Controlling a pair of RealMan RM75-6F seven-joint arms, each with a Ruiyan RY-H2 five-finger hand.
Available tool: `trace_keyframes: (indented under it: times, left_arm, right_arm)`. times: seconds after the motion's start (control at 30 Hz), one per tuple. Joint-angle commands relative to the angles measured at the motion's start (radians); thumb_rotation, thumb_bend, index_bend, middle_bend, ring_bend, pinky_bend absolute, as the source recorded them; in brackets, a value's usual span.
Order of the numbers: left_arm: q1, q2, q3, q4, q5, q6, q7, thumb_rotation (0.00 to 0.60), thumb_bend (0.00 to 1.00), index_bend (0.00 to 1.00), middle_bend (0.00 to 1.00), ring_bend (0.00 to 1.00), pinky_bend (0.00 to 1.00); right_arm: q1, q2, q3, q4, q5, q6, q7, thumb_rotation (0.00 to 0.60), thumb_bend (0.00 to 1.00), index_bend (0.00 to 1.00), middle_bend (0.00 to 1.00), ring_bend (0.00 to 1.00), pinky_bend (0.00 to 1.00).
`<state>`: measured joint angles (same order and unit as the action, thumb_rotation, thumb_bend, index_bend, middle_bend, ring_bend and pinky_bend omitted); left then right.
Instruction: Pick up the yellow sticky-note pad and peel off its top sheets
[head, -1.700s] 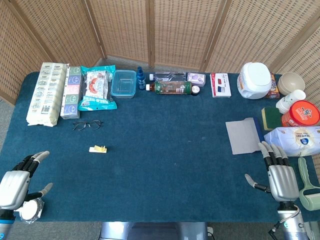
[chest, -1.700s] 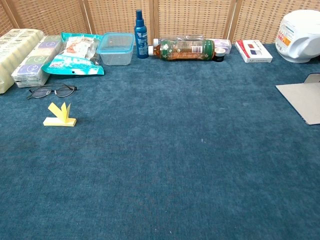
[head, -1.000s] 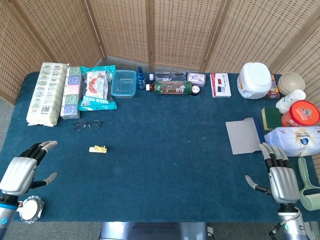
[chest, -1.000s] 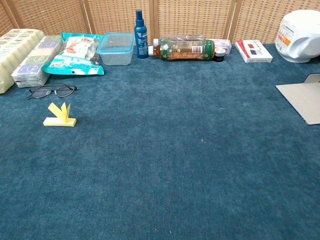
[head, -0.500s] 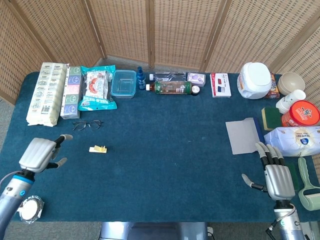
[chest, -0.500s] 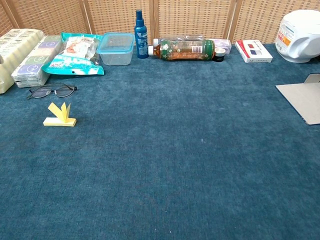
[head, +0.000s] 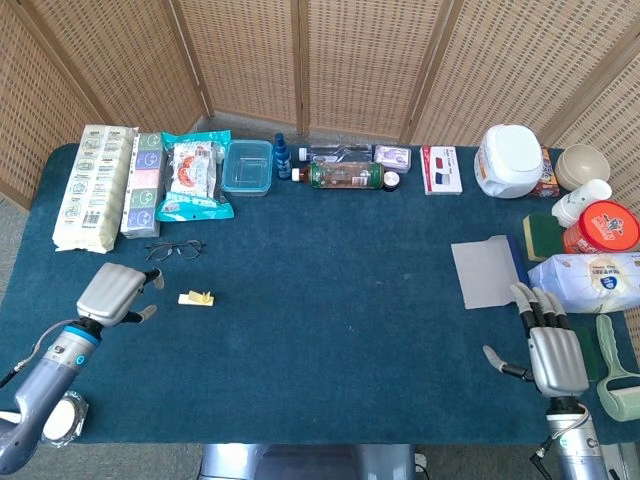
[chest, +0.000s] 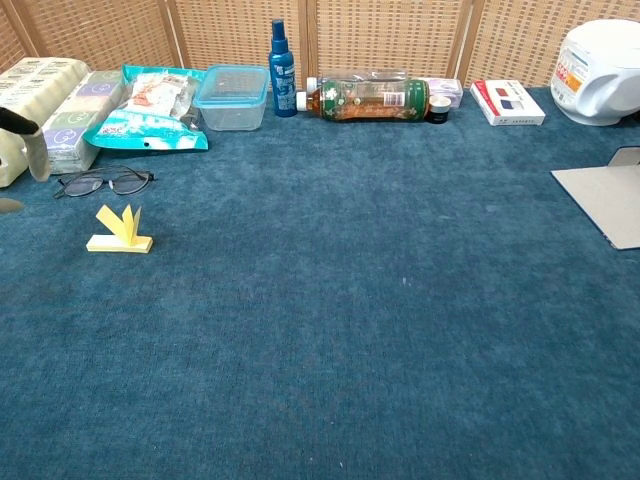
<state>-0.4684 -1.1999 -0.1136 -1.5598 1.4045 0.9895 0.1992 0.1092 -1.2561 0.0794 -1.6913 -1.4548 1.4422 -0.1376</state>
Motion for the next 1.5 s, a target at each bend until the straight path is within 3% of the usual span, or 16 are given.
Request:
trace_keyframes:
  times: [0.03, 0.83, 1.5]
  left_arm:
    - [-0.015, -0.030, 0.006, 0.037, -0.012, -0.012, 0.019, 0.583, 0.24, 0.46, 0.99, 1.00, 1.00]
    - [-0.087, -0.195, 0.028, 0.233, -0.086, -0.107, 0.022, 0.591, 0.24, 0.43, 0.99, 1.00, 1.00]
    - [-0.120, -0.268, 0.026, 0.286, -0.115, -0.111, 0.039, 0.593, 0.24, 0.44, 0.99, 1.00, 1.00]
  right_arm:
    - [0.000, -0.002, 0.000, 0.002, 0.002, -0.001, 0.002, 0.408, 0.28, 0.00, 0.02, 0.00, 0.00]
    - [-0.009, 0.007, -0.001, -0.005, 0.016, 0.006, 0.000, 0.405, 0.28, 0.00, 0.02, 0.00, 0.00]
    - [-0.014, 0.017, 0.004, -0.001, 0.031, 0.007, 0.018, 0.403, 0.28, 0.00, 0.02, 0.00, 0.00]
